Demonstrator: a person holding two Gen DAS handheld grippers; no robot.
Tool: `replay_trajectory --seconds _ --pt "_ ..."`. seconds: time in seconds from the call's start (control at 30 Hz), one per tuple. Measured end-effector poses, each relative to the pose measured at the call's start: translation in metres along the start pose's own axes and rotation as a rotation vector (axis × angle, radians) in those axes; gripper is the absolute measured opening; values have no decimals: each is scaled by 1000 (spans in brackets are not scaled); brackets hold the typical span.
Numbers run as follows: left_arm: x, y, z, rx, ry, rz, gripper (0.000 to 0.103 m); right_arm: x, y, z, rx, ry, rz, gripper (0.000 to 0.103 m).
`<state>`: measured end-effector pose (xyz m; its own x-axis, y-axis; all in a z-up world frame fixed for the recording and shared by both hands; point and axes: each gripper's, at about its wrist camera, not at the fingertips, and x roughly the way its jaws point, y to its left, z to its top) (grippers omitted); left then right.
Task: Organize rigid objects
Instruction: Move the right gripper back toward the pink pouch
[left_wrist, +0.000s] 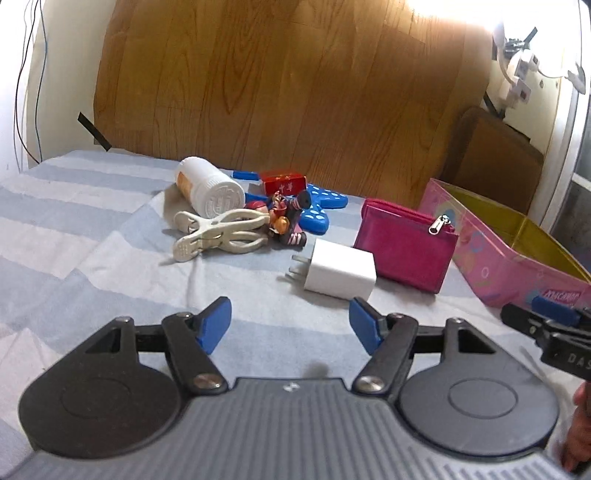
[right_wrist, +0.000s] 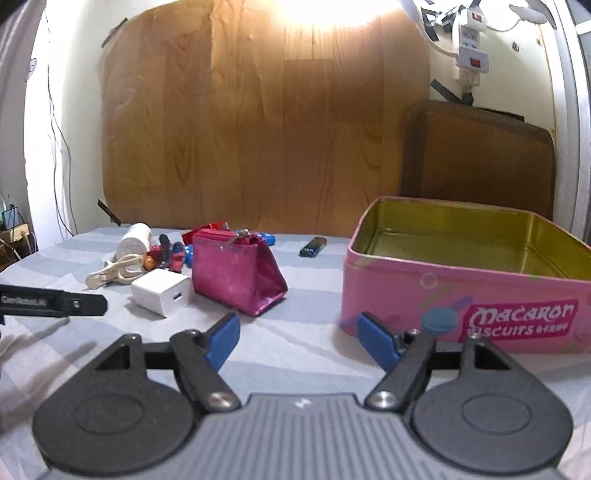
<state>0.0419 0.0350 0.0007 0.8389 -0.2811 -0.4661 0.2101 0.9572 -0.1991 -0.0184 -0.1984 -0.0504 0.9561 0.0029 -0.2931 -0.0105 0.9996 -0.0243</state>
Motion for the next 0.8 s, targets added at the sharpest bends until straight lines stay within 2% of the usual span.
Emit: replay_trajectory --seconds 0.2,0.33,0.6,0.73,0.77,0.8 --pt "-7 8 -2 -42 -28 -26 72 10 0 0 -4 57 17 71" --pt "-7 11 -2 -66 -33 -24 73 25 0 4 31 102 53 65" --pt "-5 8 -2 -50 -33 -17 73 54 21 25 -75 57 49 63" --pt "-5 6 -2 -39 -40 -9 73 71 24 35 -80 62 68 62" --pt "-5 6 -2 -38 -41 -7 73 75 25 37 -82 68 73 60" --pt "-5 6 -2 -38 -43 -6 73 81 26 39 -88 77 83 50"
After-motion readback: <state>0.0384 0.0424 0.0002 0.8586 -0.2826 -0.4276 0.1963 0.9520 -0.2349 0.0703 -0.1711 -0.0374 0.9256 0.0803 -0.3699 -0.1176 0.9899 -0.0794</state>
